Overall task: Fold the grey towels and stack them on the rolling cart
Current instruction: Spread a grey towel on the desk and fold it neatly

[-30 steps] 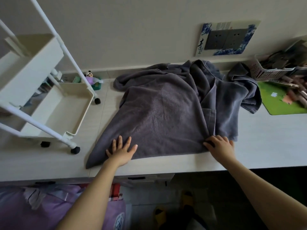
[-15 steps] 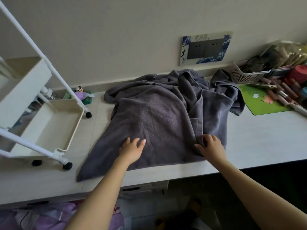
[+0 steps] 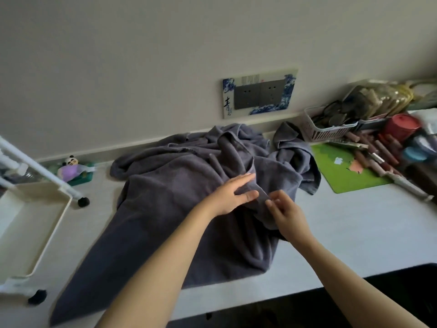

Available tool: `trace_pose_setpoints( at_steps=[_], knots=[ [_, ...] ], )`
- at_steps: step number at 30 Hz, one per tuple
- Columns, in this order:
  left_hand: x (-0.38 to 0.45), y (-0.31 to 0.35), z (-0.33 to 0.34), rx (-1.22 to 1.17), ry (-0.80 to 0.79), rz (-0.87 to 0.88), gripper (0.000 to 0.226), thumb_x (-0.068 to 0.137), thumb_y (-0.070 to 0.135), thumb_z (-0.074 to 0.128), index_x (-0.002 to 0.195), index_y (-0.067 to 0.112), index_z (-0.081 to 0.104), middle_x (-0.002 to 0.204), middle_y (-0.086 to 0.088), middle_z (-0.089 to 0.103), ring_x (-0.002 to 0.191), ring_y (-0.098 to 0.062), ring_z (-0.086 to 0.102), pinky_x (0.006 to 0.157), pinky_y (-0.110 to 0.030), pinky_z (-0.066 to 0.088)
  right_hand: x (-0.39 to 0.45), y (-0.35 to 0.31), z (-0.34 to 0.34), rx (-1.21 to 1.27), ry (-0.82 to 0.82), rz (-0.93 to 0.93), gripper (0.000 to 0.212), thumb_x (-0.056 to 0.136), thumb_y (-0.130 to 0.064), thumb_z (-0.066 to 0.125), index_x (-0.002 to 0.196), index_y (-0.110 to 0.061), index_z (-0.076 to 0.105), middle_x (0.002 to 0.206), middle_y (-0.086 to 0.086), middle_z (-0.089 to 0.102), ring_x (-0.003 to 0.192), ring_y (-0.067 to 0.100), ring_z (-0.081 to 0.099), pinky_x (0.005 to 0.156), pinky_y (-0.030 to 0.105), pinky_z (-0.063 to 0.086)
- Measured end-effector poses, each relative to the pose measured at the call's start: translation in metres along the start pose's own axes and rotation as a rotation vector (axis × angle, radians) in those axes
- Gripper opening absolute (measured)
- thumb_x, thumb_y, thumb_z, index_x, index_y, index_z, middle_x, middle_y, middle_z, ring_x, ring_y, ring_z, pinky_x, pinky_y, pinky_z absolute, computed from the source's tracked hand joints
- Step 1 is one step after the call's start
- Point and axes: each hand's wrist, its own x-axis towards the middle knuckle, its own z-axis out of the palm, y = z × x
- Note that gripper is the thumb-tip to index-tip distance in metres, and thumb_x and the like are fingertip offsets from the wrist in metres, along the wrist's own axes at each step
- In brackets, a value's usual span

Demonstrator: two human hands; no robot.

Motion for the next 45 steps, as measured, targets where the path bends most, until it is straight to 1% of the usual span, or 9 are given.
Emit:
trace_pose_setpoints(
  at_steps=[5,13,17,23,26,29,35,39,45],
  knots=[
    [0.045,0.050,-0.015,0.085,-0.302,0.028,0.040,0.084,0.028,0.068,0.122,0.021,0.059,0.117,0.003,0.065,0.108,-0.004,0.056,0.100,-0.022,0.040,0.034,-0.023,-0.044,0.220,0.005,-0.041,0.009,0.084,-0.034,0.055,0.078,-0.028,0.056,0.071,0.012,0.065,0.063,0.009,0.053,0.065,0.025,0.043],
    [0.104,0.125,-0.076,-0.130,-0.048,0.152,0.005,0.087,0.022,0.063,0.091,0.021,0.067,0.082,0.007,0.068,0.077,-0.008,0.061,0.076,-0.025,0.049,0.061,-0.025,-0.080,0.367,-0.041,0.172,0.018,0.079,-0.032,0.070,0.072,-0.016,0.067,0.067,-0.003,0.064,0.065,0.009,0.057,0.065,0.027,0.045],
    [0.127,0.149,-0.104,-0.102,0.058,0.218,0.007,0.086,0.026,0.065,0.089,0.021,0.067,0.090,0.000,0.067,0.087,-0.014,0.061,0.086,-0.032,0.049,0.061,-0.033,-0.096,0.488,0.126,0.225,0.070,0.065,-0.055,0.074,0.091,0.009,0.059,0.083,0.012,0.062,0.078,0.021,0.058,0.076,0.037,0.045],
    [0.145,0.176,-0.096,-0.253,0.085,0.243,0.008,0.088,0.024,0.064,0.092,0.017,0.066,0.082,0.003,0.065,0.076,-0.011,0.059,0.068,-0.017,0.049,0.058,-0.048,-0.120,0.308,0.226,0.320,0.021,0.081,-0.015,0.068,0.098,-0.009,0.057,0.093,0.012,0.068,0.085,0.026,0.064,0.082,0.042,0.051],
    [0.157,0.200,-0.091,-0.308,0.123,0.304,0.010,0.087,0.027,0.065,0.089,0.017,0.066,0.080,0.003,0.064,0.075,-0.012,0.058,0.068,-0.021,0.049,0.047,-0.064,-0.151,0.094,0.345,0.317,0.026,0.079,-0.009,0.061,0.103,-0.019,0.054,0.094,0.007,0.064,0.086,0.023,0.062,0.081,0.041,0.053],
    [0.178,0.228,-0.082,-0.320,0.145,0.338,0.017,0.088,0.029,0.064,0.095,0.013,0.064,0.081,0.002,0.062,0.075,-0.012,0.057,0.066,-0.022,0.048,0.030,-0.080,-0.195,0.300,0.366,0.235,0.028,0.086,-0.004,0.059,0.112,-0.012,0.056,0.101,0.013,0.066,0.090,0.025,0.064,0.085,0.040,0.054],
    [0.231,0.237,-0.022,0.075,0.036,0.296,0.026,0.087,0.034,0.064,0.096,0.010,0.068,0.088,-0.005,0.064,0.085,-0.018,0.058,0.075,-0.028,0.042,0.022,-0.043,-0.243,0.206,0.419,0.302,0.018,0.086,-0.011,0.063,0.093,-0.027,0.063,0.089,0.013,0.069,0.076,0.024,0.066,0.075,0.036,0.054],
    [0.265,0.226,0.032,0.281,-0.087,0.268,0.028,0.082,0.041,0.068,0.068,0.018,0.064,0.072,-0.002,0.062,0.078,-0.019,0.056,0.070,-0.029,0.038,0.013,0.015,-0.261,0.191,0.399,0.446,0.010,0.086,-0.020,0.065,0.093,-0.017,0.072,0.073,0.001,0.072,0.061,0.007,0.062,0.060,0.017,0.050],
    [0.329,0.252,0.117,0.489,-0.156,0.246,0.034,0.070,0.058,0.071,0.063,0.025,0.065,0.080,-0.004,0.069,0.091,-0.025,0.062,0.073,-0.028,0.043,0.018,0.098,-0.332,0.113,0.376,0.579,0.010,0.084,-0.033,0.066,0.079,-0.027,0.073,0.080,-0.008,0.072,0.072,0.005,0.062,0.069,0.016,0.046]
  ],
)
